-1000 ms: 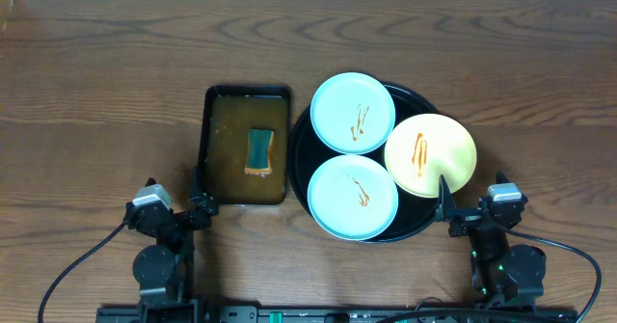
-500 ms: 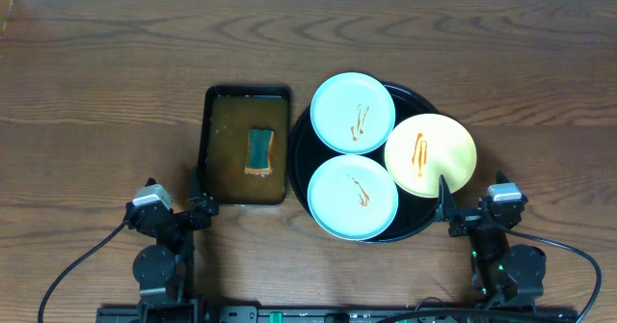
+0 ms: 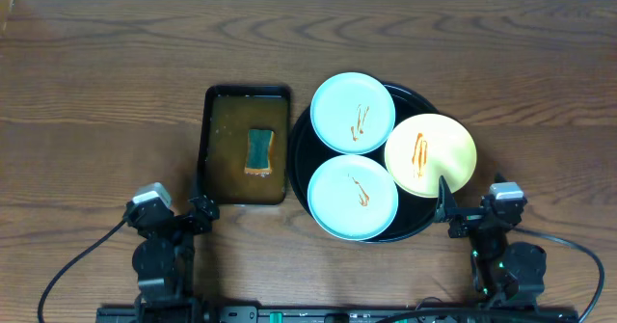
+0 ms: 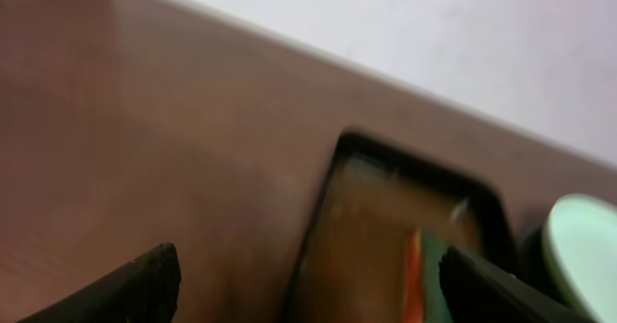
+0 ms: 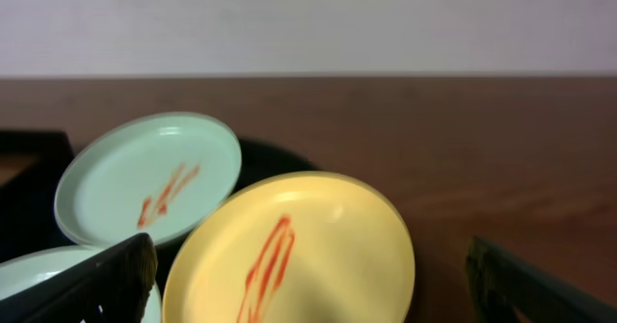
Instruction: Clean dirty plates on tray and stack at the side
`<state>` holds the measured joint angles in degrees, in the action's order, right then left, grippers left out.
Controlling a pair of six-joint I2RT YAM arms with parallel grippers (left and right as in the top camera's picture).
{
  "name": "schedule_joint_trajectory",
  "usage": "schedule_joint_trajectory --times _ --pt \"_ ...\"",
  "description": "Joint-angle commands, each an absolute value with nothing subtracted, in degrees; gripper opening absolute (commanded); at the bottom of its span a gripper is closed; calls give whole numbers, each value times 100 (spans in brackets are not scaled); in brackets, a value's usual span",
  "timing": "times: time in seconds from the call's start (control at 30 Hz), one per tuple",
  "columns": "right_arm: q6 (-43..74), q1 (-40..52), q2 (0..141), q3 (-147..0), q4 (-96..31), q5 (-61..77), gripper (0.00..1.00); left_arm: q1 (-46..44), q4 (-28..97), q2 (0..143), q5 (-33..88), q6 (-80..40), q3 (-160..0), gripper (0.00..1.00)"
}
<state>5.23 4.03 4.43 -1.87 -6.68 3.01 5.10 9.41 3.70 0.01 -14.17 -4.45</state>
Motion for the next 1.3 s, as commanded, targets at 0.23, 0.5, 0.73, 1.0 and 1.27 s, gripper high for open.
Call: schedule_joint_trajectory --times 0.23,0.5,0.73,1.0,1.27 --pt "814 340 2456 -2418 -2335 650 99 534 2408 2749 165 -1570 -2696 87" --pt "810 340 4888 -4563 -4740 1103 99 534 4543 4838 257 -1531 -4847 87" --pt "810 342 5527 -4803 -4652 1973 99 534 4748 5196 255 -1533 -5092 88" --pt "899 510 6128 -4735 -5201 2294 80 530 4180 5328 982 -1535 -5092 98" --pt "1210 1039 6825 -4491 -5024 2231 78 172 3494 6128 985 -1531 -5094 98"
